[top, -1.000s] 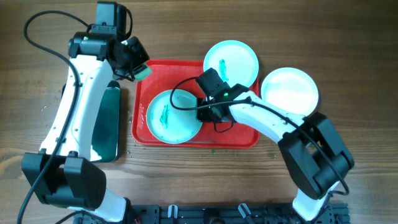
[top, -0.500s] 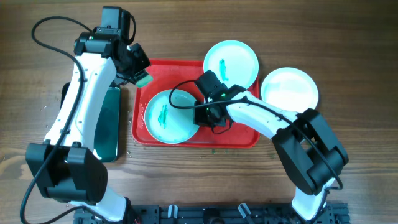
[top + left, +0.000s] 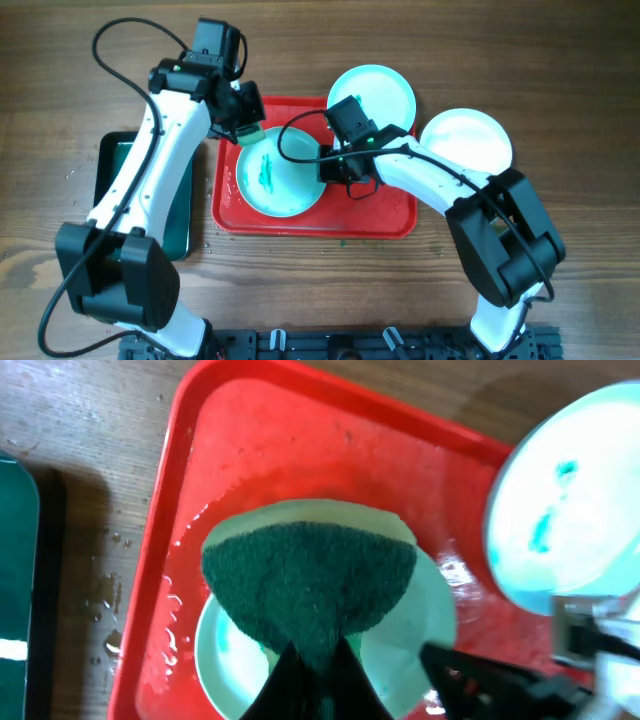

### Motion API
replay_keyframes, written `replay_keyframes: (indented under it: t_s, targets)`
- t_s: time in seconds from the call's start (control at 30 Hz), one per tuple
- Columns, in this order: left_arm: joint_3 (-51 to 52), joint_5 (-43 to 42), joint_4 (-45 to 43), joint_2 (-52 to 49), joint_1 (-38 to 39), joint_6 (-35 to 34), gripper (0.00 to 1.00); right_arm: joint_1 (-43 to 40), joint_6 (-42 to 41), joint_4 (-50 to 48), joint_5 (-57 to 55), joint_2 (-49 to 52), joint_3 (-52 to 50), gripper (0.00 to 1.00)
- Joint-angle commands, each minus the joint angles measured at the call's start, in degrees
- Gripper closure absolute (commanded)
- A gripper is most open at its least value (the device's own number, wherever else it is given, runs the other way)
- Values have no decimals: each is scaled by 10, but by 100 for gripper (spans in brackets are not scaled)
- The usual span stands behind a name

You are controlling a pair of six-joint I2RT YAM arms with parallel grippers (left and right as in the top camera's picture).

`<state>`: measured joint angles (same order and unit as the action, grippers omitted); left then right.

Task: Clean dirty plates on tray and stack at the side
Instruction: 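Scrub the light-blue plate with the sponge in the left gripper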

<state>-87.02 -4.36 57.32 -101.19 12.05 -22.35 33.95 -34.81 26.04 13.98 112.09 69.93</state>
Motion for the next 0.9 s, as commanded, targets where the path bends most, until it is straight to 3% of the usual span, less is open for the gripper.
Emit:
replay_keyframes:
  t_s: [0.0,0.43,0.6,0.67,0.7,0.8,0.87]
  targets:
    - [57,-4,-32,-26,2,57,96,1,49,11,14,10,29,96]
    - [259,1,-226,-46,54,69,96,-22,46,20,54,40,44,96]
    - [294,-27,-217,-46,87,73,96,-22,46,11,54,40,44,96]
    - [294,-138,-193,-40,95,181,96,-22,47,12,54,40,44,96]
    - [294,-155,-186,-36,97,197,96,-22,47,12,54,40,44,96]
    - [294,-163,-158,-30,96,244,96,-22,46,12,54,40,44,96]
    - [294,-119,-174,-31,95,242,96,-22,46,10,55,40,44,96]
